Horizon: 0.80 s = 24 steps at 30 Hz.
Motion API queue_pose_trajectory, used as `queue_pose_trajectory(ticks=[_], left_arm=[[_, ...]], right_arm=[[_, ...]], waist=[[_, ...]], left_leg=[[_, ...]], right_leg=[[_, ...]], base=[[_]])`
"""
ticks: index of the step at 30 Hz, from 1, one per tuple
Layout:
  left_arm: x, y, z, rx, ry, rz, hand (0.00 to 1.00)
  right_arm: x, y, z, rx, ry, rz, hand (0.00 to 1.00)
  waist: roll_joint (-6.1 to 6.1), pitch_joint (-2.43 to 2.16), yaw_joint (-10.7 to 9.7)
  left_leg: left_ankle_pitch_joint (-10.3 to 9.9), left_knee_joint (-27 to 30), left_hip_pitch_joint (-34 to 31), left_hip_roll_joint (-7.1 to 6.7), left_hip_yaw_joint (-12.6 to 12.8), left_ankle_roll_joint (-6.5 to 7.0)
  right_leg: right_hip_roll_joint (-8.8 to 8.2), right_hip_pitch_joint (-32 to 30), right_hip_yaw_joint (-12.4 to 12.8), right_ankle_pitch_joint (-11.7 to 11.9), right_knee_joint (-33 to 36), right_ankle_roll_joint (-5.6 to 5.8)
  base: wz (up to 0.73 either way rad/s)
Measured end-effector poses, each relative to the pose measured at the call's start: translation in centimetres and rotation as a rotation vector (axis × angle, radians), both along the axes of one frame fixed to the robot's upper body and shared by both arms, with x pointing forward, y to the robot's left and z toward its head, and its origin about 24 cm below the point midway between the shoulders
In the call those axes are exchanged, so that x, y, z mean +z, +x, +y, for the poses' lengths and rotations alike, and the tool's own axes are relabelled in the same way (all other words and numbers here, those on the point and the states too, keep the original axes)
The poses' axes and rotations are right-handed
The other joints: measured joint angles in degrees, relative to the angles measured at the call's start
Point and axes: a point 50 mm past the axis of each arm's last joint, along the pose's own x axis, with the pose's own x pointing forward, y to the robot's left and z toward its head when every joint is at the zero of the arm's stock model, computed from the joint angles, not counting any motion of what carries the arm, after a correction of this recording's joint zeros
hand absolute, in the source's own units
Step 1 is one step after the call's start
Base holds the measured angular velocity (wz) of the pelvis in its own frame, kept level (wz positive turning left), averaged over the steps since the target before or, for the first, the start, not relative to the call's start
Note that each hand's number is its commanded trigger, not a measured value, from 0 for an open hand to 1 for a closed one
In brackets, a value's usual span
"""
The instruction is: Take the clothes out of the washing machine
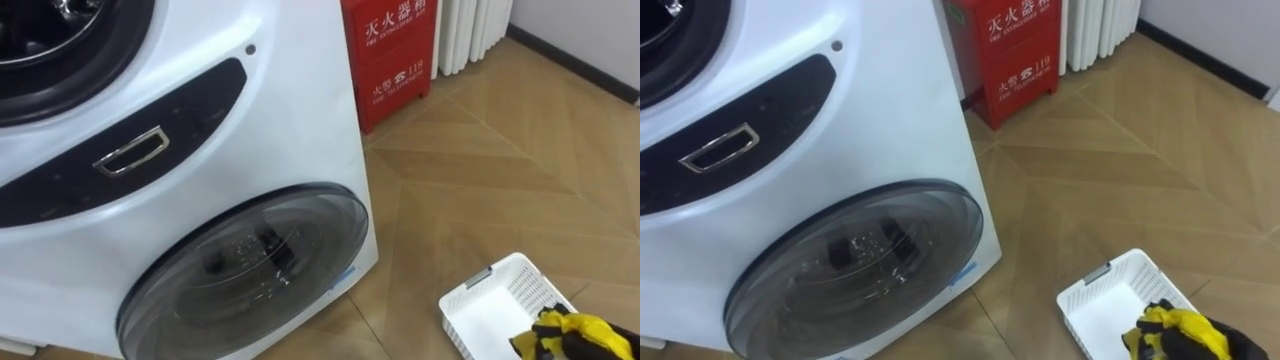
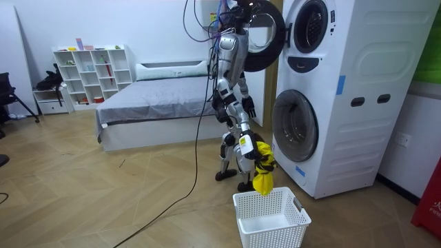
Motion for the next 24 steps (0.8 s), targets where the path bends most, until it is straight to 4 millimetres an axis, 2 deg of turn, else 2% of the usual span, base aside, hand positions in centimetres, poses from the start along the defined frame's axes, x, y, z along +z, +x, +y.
queue_pose_trajectory(ticks=[19,24], left_arm=[[-0.08,-0.21,-0.18,0.054,-0.028,-0.001,0.0],[-0.07,-0.19,-0.19,0.053,-0.027,-0.002,0.0]], right_arm=[[0.58,0.03,-0.68,-0.013,-0.027,-0.035,0.0],[0.62,-0.04,-0.71,-0.015,-0.032,-0.042,0.0]], waist=[[0.05,-0.04,-0.15],[-0.05,-0.01,-0.31]], left_leg=[[-0.12,-0.01,-0.11,-0.17,-0.91,-0.27],[0.02,-0.04,-0.05,-0.76,-2.48,-0.47]], right_leg=[[-0.2,0.03,-0.6,0.01,0.4,0.0],[-0.76,0.03,-1.74,-0.05,1.37,-0.14]], base=[[0.01],[0.09]])
